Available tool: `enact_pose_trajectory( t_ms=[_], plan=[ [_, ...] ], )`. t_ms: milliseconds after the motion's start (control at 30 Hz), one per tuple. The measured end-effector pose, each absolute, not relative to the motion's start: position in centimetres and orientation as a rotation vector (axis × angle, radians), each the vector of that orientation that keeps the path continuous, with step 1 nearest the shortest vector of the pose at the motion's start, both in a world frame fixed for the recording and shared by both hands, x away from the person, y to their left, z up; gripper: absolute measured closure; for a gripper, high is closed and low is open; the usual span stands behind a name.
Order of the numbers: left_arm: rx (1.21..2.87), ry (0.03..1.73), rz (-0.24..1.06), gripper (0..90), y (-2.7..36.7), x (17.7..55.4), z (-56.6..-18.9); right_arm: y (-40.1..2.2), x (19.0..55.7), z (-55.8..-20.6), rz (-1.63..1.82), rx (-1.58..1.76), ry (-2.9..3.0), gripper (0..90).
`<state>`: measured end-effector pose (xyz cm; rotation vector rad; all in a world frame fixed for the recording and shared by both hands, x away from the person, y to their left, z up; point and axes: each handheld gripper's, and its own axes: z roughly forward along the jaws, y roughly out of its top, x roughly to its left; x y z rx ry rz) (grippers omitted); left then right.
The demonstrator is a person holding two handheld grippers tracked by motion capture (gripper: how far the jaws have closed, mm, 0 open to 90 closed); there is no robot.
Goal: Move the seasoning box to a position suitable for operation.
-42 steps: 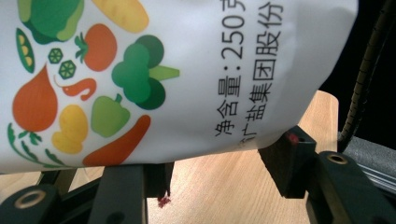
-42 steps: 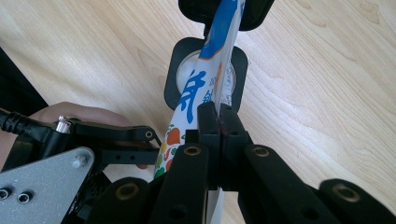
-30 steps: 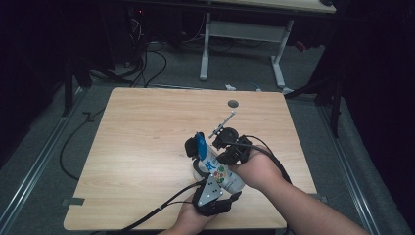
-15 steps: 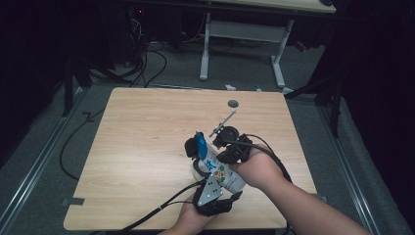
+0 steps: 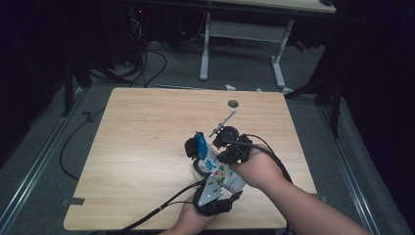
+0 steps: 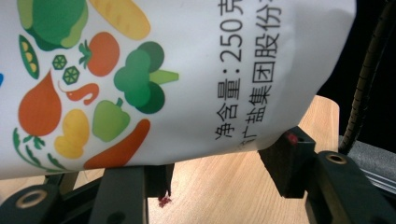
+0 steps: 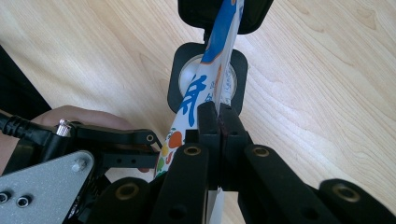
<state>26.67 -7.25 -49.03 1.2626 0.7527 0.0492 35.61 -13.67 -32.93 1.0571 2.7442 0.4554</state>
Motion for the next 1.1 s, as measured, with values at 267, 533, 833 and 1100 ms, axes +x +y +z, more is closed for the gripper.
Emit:
enact_pose_trajectory(
  t_ms=[267, 533, 833, 1100],
  plan=[
    [1.268, 0.757, 0.05, 49.3, -7.18, 26.69, -49.17, -13.7, 35.71, -33.06, 0.459, 1.062, 2.748, 90.0],
    [1.269, 0.758, 0.052, 49.3, -7.11, 26.74, -49.27, -13.6, 35.92, -33.24, 0.454, 1.063, 2.755, 90.0],
    [1.27, 0.757, 0.056, 49.3, -7.14, 26.74, -49.31, -13.59, 36.03, -33.25, 0.454, 1.057, 2.76, 90.0],
    [1.269, 0.758, 0.052, 49.2, -7.11, 26.76, -49.32, -13.56, 36.11, -33.34, 0.452, 1.062, 2.764, 90.0]
  ],
)
